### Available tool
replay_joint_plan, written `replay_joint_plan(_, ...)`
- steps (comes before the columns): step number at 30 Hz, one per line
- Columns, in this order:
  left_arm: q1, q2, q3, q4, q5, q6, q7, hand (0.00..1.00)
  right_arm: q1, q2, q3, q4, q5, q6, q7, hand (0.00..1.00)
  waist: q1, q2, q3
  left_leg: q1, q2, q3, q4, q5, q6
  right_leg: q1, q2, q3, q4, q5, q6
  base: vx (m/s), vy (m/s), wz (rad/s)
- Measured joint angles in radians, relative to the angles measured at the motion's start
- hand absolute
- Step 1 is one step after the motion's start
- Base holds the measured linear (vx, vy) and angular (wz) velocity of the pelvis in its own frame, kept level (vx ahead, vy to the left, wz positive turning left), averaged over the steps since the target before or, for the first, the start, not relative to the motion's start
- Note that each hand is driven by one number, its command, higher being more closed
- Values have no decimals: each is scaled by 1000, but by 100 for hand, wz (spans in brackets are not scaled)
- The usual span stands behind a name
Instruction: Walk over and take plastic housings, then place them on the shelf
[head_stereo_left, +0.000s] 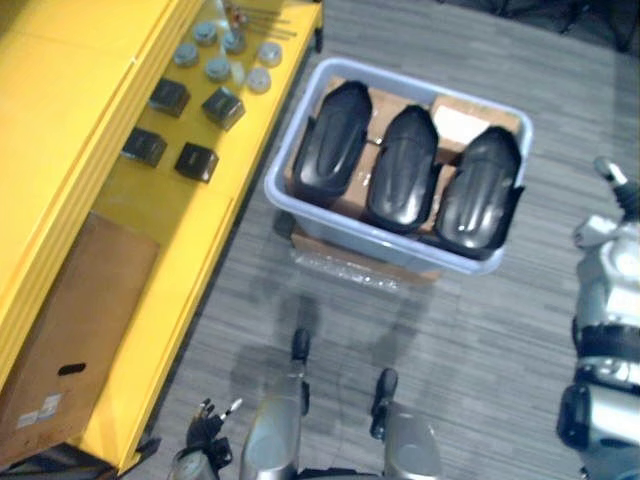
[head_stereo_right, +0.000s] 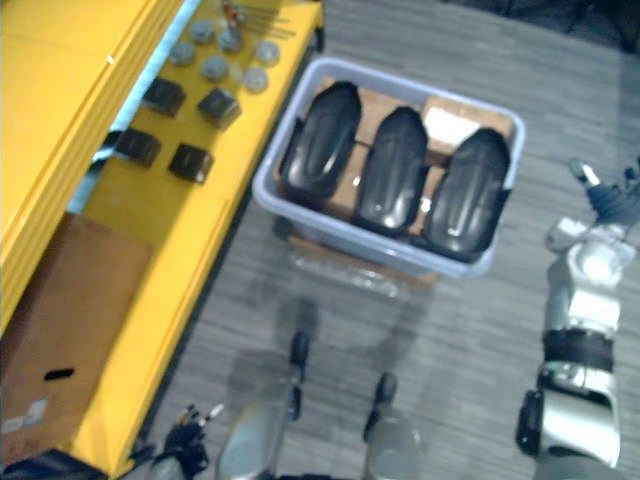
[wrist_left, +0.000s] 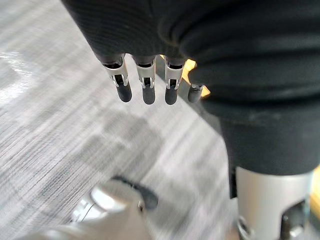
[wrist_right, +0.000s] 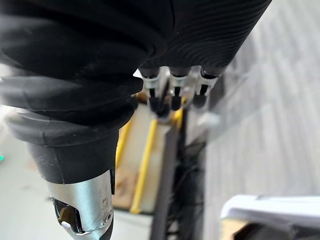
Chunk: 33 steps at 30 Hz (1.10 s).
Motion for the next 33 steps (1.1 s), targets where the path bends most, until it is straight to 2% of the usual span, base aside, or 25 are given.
replay_joint_plan(3,-33,-24,3,17,-15,11,11,0,-19,-35,7,19,23,33,-4,0,18,29,20,-50,-9,-2,30,-8,6,-72,-22,3,88,-42,-2,-61,6,10)
replay_joint_plan(7,-45,-54,12,14,-22,26,13,0,-19,-33,9,17,45,84,-5,0,23,44,31,-100,-22,-1,57,-14,10,-146,-52,4,179,-77,5,-48,3,7)
replay_joint_plan(12,-72,-83,43,-15,-58,35,3,0,-18,-33,7,-14,54,149,-19,0,20,47,42,-143,-23,5,81,-19,9,-203,-69,7,239,-101,3,0,0,0)
replay_joint_plan(16,-84,-101,43,-52,-66,30,-16,0,-18,-31,7,-28,63,179,-20,0,18,47,46,-193,-18,25,147,-43,10,-254,-85,9,316,-138,1,-4,-14,4)
replay_joint_plan(25,-87,-111,42,-67,-135,32,-14,0,-28,-26,10,-33,56,204,-17,0,19,46,47,-293,-12,64,289,-103,13,-346,-119,26,448,-205,0,-13,-9,3)
replay_joint_plan(33,-84,-111,44,-75,-165,36,-16,0,-52,-26,68,-31,34,256,58,0,19,45,48,-359,-13,84,350,-116,17,-420,-138,46,522,-228,2,-11,-7,1)
